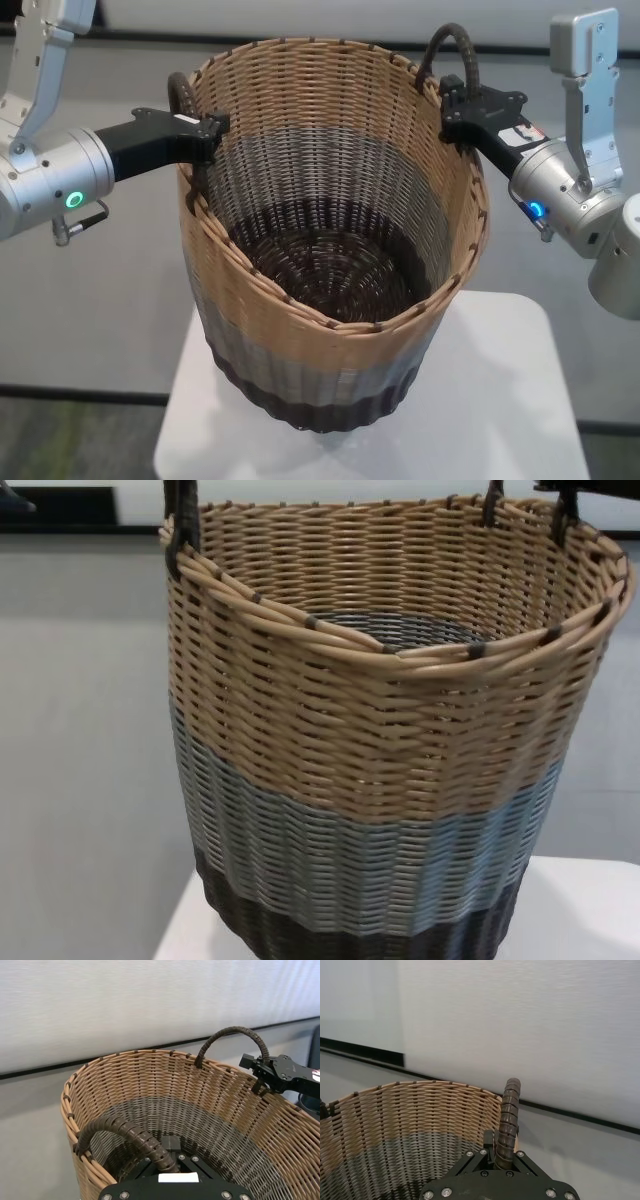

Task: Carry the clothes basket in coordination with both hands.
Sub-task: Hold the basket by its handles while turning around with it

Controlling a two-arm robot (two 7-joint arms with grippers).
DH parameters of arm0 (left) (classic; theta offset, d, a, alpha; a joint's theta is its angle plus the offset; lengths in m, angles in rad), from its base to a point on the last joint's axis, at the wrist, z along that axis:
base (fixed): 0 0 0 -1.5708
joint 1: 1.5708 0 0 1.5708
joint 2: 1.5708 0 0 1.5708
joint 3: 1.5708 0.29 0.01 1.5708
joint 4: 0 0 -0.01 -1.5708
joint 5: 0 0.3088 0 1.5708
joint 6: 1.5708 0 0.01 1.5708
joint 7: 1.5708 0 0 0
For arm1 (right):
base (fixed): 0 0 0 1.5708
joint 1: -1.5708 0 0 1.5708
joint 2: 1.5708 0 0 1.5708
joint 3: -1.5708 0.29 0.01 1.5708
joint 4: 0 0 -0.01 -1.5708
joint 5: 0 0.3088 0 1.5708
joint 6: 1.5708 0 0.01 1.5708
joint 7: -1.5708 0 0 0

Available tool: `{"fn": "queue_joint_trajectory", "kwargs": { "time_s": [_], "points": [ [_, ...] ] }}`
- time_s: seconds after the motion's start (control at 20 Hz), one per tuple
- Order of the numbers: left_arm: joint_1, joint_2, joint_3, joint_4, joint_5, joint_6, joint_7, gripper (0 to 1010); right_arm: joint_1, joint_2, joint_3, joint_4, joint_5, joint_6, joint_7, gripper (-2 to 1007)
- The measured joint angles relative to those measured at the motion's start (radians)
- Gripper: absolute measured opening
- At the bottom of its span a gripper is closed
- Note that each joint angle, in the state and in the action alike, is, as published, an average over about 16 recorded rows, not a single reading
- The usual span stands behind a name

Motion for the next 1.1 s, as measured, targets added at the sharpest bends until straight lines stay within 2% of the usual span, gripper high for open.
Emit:
{"fn": "queue_joint_trajectory", "kwargs": {
  "time_s": [1.1],
  "points": [
    [0.0,-0.001,-0.001,0.001,0.0,-0.001,0.0,0,0.0,0.0,0.0,0.001,0.0,-0.001,0.0,24]
  ]
}}
